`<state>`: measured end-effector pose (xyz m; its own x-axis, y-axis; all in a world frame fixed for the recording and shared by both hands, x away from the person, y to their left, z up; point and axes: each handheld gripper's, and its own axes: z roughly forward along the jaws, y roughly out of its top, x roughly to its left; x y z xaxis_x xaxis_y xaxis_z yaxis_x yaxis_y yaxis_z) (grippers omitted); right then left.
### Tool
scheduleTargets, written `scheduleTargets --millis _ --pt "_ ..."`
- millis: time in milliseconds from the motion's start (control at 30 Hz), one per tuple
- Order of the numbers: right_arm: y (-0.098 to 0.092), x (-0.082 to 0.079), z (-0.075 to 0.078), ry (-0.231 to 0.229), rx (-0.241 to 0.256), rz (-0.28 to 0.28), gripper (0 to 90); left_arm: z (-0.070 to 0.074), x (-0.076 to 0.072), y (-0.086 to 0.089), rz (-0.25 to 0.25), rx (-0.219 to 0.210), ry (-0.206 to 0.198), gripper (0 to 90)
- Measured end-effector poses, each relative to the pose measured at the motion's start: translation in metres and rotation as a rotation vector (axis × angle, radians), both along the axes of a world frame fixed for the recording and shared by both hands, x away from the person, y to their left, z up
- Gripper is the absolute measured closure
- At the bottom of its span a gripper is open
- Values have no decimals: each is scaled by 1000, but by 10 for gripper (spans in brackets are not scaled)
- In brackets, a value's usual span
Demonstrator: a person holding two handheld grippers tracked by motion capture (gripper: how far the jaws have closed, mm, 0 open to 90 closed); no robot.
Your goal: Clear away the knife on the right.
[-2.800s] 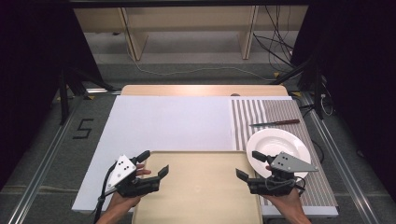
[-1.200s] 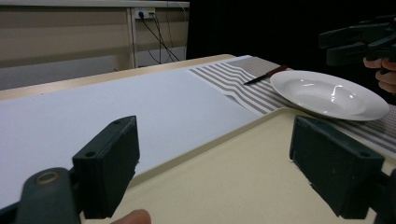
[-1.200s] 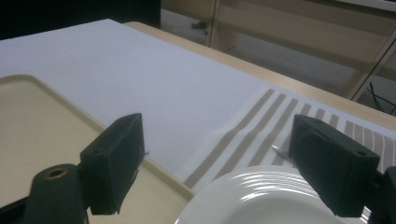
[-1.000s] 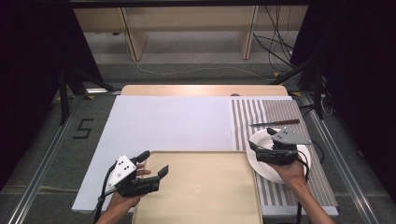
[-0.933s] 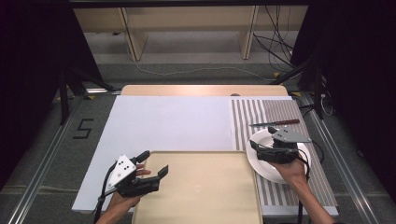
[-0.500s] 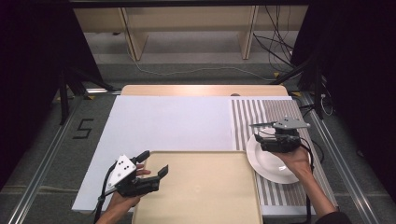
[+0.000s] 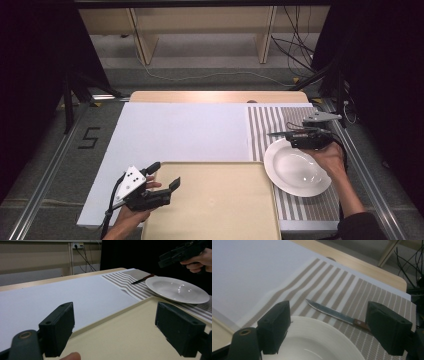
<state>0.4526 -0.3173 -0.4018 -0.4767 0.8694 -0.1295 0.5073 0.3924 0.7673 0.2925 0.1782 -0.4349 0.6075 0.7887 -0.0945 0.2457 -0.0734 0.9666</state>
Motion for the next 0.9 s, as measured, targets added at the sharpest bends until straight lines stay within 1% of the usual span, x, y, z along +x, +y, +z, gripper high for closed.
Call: scheduleTargets --millis 67,100,200,333,433,500,633,733,900 --pt "-3 8 1 12 -11 -15 217 0 0 0 0 0 3 158" --pt "-4 12 1 24 -8 -19 218 -1 0 -1 0 1 4 158" --pt "-7 26 0 61 -30 -27 224 -1 0 -1 -1 4 4 158" --pt "-14 43 -6 125 -55 -55 228 -1 0 -1 -3 0 5 158" --pt "-20 53 -12 162 -68 -72 228 -1 0 -1 -3 -1 5 158" --pt "-24 59 -15 188 -69 -85 229 -1 0 -1 -4 1 6 158" --pt "-30 68 -18 219 -71 -98 233 -2 1 -2 -3 3 7 158" --pt "-32 74 -23 250 -59 -100 234 -2 1 -2 -3 6 10 158" --pt "-35 83 -30 294 -61 -104 235 -2 1 -2 -4 3 10 159"
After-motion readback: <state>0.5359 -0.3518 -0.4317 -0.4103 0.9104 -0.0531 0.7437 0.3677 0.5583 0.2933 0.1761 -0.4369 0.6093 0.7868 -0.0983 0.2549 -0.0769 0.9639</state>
